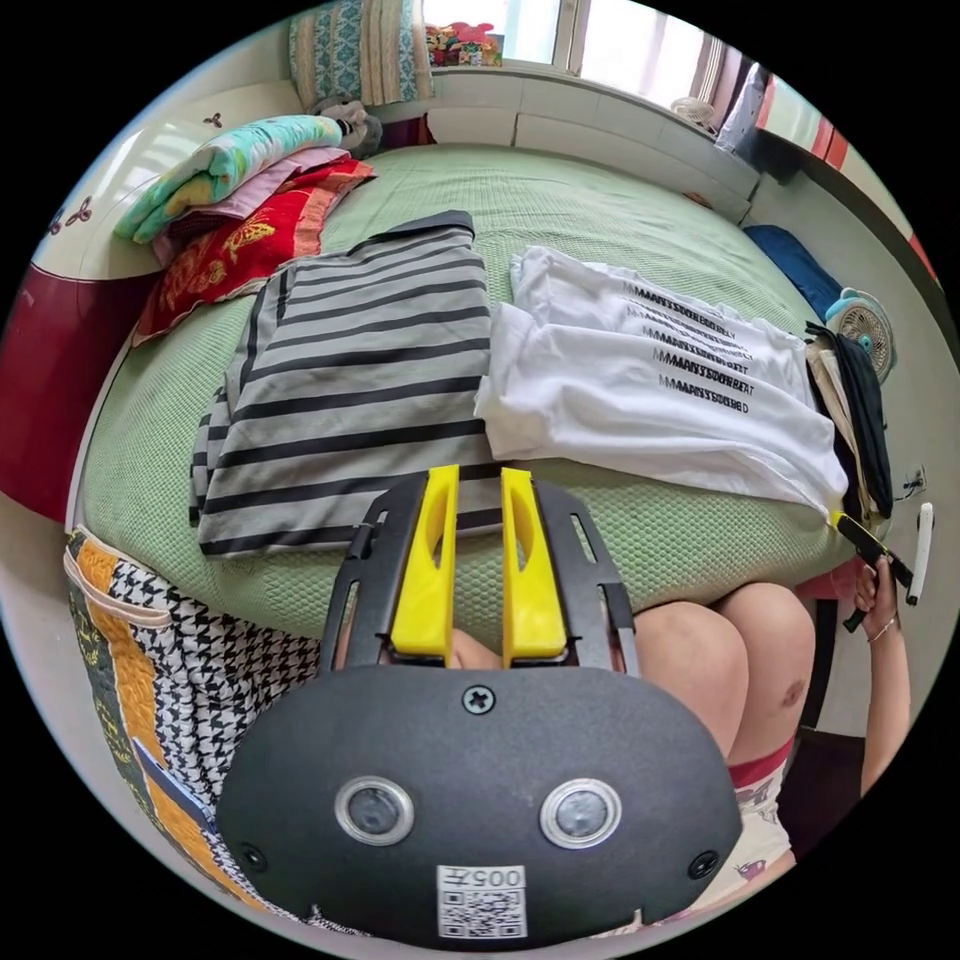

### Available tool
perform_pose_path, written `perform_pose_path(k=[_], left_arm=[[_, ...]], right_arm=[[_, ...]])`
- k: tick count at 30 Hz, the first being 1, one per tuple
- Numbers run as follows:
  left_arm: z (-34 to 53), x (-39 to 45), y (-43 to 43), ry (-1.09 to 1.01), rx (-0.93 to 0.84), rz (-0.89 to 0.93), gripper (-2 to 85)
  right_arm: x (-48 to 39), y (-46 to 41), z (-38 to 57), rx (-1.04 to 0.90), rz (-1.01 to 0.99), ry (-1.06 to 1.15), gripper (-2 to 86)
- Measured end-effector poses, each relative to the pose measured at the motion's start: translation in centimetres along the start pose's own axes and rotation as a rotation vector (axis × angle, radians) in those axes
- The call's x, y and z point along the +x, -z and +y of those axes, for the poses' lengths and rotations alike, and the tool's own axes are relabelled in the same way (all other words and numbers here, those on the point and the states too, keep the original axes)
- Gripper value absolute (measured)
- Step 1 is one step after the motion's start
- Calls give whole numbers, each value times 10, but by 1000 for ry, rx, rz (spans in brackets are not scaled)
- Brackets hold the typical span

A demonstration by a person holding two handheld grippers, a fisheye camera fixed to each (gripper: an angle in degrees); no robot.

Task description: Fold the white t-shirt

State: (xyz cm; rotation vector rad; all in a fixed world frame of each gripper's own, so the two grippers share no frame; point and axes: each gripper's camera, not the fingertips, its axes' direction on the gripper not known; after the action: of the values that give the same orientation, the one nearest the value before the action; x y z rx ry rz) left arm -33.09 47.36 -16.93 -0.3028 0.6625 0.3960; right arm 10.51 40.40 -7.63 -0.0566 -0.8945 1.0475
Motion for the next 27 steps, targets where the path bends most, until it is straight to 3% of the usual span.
perform_pose_path(k=[13,18,27], left_arm=[[-9,13,5,-50,-8,36,112],[-13,14,4,5,-61,-21,36],[36,8,66,-40,-17,-52,8]], right_arm=[[8,36,8,86,66,-9,58],[14,43,17,117,92,-23,54],[30,56,32,98,12,-41,52]])
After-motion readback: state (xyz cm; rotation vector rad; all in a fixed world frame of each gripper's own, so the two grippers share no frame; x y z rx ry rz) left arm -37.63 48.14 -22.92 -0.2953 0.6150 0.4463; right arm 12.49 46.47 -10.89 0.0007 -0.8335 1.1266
